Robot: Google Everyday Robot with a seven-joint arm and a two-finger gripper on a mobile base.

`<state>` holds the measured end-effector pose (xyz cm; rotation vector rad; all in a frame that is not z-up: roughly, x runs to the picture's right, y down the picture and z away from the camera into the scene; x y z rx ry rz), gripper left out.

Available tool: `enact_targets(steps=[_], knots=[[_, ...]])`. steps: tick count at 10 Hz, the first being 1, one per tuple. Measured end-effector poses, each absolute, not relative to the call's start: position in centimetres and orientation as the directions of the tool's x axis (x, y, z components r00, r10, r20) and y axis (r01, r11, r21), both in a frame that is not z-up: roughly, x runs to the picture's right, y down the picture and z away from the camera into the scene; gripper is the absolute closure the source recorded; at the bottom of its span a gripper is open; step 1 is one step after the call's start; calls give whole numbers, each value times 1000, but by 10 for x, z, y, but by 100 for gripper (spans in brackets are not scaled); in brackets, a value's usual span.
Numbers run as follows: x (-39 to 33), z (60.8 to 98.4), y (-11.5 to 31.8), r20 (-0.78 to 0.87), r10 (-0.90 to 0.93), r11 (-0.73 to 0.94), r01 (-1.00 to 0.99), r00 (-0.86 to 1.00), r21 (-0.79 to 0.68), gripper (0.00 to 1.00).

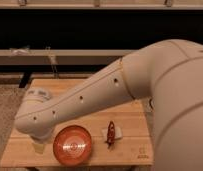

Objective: Move the arm in a circular motion

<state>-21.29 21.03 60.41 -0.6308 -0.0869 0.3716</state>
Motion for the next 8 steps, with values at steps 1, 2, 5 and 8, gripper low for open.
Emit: enact_targets(steps=[1, 2, 5, 8], knots=[[-189, 601, 216, -68, 391, 730, -354, 918, -585, 27], [-159, 599, 223, -115, 419, 712, -404, 901, -574, 27], [-91, 606, 224, -227, 479, 665, -519, 848, -537, 27], [-26, 636, 197, -327, 533, 615, -623, 781, -484, 27]])
